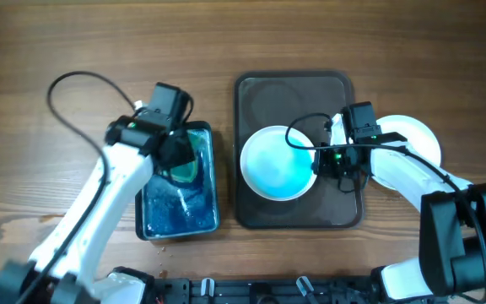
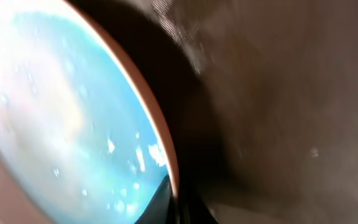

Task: Clean dirty plates on tray and stack at the side
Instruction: 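Return the sponge to the basin with the left gripper, then lift the remaining plate with the right gripper and dip it in the basin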

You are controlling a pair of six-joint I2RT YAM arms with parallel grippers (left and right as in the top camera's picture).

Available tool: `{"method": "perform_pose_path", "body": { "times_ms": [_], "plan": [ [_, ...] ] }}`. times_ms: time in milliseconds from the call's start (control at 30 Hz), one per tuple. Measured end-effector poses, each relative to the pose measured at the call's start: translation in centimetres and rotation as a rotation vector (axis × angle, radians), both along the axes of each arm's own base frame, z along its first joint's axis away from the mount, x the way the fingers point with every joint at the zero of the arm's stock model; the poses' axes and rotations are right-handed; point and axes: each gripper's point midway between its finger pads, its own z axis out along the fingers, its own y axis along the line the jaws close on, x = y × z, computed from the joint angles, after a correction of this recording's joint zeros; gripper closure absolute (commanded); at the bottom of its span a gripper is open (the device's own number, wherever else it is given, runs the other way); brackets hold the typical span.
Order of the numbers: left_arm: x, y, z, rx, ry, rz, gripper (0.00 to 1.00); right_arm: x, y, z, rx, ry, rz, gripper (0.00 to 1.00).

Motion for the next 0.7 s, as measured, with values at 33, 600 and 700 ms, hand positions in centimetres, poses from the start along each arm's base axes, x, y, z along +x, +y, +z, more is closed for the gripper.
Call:
{"method": "perform_pose_path", "body": {
  "times_ms": [33,600,700],
  "plan": [
    [-0.4,0.5,0.7,-0.009,-0.01,0.028,0.24,-0.6,-0.3,0.1,-0.016,0.02,-0.002,0.96],
    [-5.8,11.5,6.3,-0.062,-0.132,0.554,0.0,0.2,4.8,14.8,-0.098,-0.234,0.231,0.96],
    [-6.7,12.9,6.4,-0.057,-0.132,0.623,0.0,0.2,8.0,15.6,-0.121,-0.326,0.314,0.96]
  ]
}}
